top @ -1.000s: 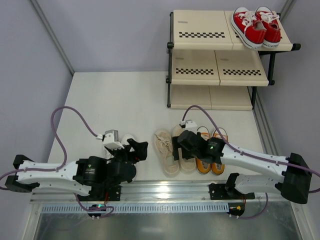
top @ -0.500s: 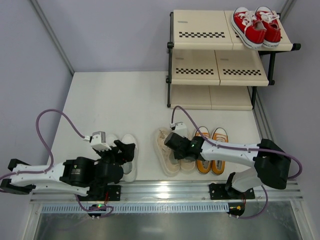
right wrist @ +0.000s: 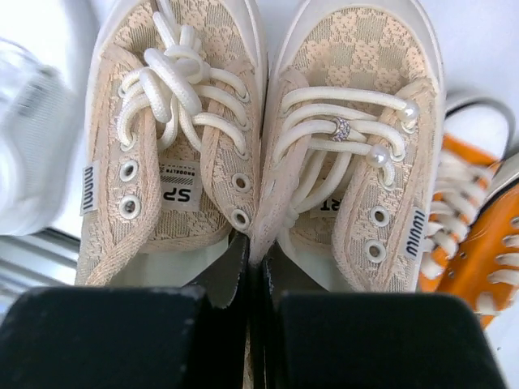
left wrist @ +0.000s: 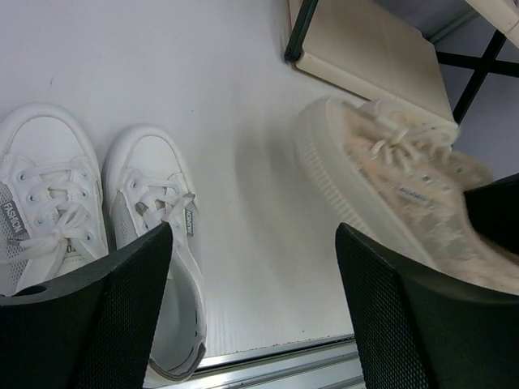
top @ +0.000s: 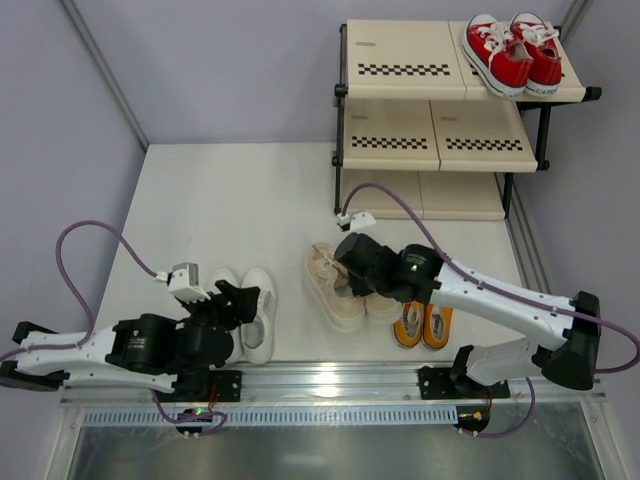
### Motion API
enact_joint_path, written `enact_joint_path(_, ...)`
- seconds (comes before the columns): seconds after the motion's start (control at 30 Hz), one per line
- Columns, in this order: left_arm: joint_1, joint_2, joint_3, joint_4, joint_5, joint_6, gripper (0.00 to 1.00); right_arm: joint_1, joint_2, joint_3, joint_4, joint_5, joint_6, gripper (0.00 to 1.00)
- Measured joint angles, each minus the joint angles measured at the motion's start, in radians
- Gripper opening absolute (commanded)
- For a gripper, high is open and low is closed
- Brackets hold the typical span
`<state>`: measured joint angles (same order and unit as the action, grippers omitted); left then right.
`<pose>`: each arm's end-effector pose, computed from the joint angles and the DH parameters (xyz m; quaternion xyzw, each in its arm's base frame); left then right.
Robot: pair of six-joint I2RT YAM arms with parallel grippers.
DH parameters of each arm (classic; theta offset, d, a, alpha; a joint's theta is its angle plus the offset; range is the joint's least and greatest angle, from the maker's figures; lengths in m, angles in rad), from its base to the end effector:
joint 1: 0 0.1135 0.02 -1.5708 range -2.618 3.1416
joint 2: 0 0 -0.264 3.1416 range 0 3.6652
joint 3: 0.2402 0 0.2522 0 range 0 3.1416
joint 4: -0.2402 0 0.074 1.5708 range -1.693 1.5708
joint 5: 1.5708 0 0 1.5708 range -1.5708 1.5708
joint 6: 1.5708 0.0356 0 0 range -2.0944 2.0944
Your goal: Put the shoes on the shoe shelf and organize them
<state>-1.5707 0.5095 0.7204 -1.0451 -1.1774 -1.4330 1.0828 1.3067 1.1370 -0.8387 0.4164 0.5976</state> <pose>0.0329 -0.0754 0.2873 -0.1461 0.7878 -0.2630 0.5374 0.1344 0.2224 0.2960 -0.1701 0.9262 0.0697 0.3291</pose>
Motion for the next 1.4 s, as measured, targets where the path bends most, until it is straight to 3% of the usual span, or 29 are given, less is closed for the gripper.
enact_joint_path(0.23, 0.000, -0.005, 0.007, -0.026, 0.000, 0.006, 0.79, 0.000, -0.061, 0.451, -0.118, 0.046, -0.180, 0.04)
enact_joint_path(0.47, 0.000, -0.003, 0.018, -0.045, 0.000, 0.006, 0.79, 0.002, -0.001, 0.962, -0.218, 0.173, -0.425, 0.04)
enact_joint_path(0.6, 0.000, -0.003, 0.021, -0.061, 0.002, 0.003, 0.77, 0.002, 0.065, 1.178, -0.113, 0.294, -0.615, 0.04)
enact_joint_path(0.83, 0.000, -0.016, 0.026, -0.106, 0.031, -0.024, 0.75, -0.025, 0.143, 1.177, 0.347, 0.502, -1.002, 0.04)
enact_joint_path(0.93, 0.000, -0.039, 0.026, -0.119, 0.046, -0.030, 0.74, -0.085, 0.279, 1.303, 0.457, 0.516, -1.095, 0.04)
enact_joint_path(1.07, 0.000, -0.076, 0.026, -0.127, 0.061, -0.034, 0.71, -0.204, 0.414, 1.376, 0.532, 0.455, -1.112, 0.04)
enact_joint_path(1.4, 0.000, -0.116, 0.019, -0.136, 0.082, -0.044, 0.71, -0.519, 0.502, 1.378, 0.387, 0.236, -0.904, 0.04)
